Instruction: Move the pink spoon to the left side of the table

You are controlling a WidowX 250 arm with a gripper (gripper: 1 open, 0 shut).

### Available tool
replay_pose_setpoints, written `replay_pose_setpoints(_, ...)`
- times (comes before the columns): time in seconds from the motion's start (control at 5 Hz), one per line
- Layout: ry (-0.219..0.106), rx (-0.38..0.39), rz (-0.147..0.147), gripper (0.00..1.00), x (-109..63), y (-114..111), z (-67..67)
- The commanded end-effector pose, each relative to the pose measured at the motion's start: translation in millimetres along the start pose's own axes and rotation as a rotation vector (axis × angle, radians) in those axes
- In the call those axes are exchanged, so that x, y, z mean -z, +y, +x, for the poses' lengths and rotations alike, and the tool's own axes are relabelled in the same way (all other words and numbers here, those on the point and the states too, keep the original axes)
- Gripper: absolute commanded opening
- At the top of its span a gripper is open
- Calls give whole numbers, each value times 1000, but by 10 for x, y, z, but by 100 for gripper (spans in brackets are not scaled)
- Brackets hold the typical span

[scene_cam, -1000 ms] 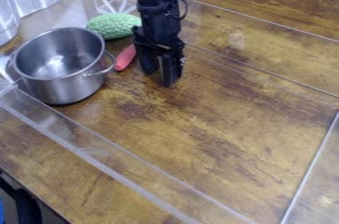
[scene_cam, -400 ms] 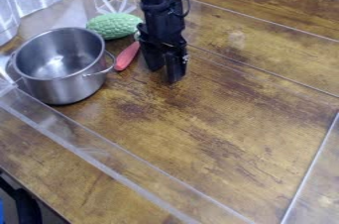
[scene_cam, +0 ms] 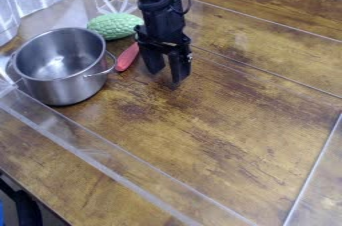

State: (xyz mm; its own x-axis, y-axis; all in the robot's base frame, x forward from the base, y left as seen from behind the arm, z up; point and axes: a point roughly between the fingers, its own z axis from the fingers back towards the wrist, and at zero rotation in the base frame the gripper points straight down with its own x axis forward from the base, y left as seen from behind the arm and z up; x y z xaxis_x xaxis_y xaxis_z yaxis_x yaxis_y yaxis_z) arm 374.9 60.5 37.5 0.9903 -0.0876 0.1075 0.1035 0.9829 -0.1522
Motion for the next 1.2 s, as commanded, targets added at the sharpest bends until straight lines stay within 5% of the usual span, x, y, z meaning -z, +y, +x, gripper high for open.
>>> replay_pose_setpoints(0.0,-146,32,26,100,-426,-106,251)
replay_pose_setpoints(0.4,-190,212,-5,100,-826,-206,342)
replay_pose_setpoints(0.6,-211,195,11,100,-963,-190,422)
replay_pose_setpoints(1.0,-216,183,33,100,-1275,-524,578)
